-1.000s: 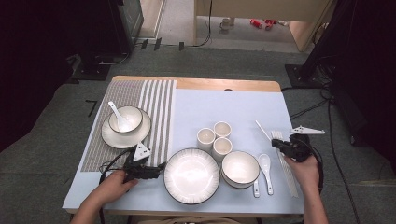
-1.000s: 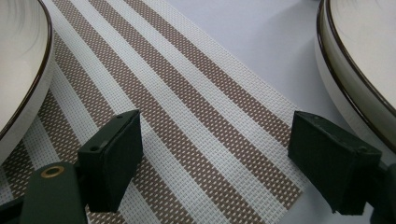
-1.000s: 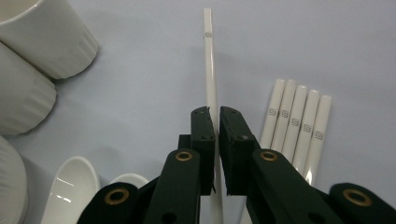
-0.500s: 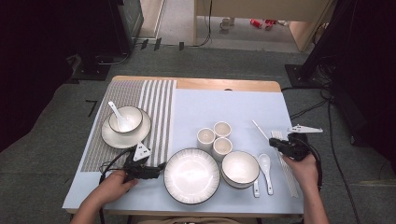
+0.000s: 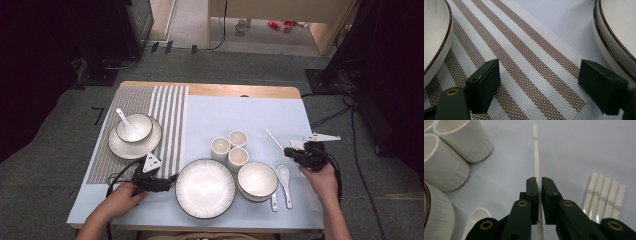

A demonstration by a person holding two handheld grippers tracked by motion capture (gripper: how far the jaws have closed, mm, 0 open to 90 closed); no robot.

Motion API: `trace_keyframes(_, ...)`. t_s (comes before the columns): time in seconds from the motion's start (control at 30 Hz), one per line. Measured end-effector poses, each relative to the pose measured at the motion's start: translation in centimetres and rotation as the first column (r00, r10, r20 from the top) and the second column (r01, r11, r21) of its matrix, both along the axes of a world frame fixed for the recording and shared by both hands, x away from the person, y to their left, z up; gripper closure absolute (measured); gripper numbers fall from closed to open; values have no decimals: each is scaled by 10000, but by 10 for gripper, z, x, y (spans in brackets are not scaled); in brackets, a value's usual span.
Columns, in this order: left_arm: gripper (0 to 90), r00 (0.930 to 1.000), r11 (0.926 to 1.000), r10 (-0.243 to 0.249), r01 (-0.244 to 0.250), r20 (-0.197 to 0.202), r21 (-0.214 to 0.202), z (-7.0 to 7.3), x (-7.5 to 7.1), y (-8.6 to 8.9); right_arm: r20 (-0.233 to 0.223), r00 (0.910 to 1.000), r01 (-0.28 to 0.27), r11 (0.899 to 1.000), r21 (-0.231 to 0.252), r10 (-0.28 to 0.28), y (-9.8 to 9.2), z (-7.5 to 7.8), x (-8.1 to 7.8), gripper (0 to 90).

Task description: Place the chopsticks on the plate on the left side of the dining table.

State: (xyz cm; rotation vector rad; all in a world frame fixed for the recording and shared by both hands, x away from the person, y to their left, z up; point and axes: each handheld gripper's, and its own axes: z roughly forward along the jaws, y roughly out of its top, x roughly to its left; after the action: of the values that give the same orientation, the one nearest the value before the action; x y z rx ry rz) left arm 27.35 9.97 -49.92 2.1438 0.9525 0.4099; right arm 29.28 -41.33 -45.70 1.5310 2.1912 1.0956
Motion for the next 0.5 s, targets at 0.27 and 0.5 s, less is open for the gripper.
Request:
trace_keyframes(0.27, 179, 10000, 10000, 4, -4, 13, 14, 0, 0, 0, 92, 9996, -280, 9996, 7, 280, 7, 3, 0, 852)
trace_keyframes(0.5, 179, 10000, 10000, 16, -16, 29, 3, 0, 0, 0, 191, 9981, -593, 9982, 63, 592, 15, 8, 1, 851)
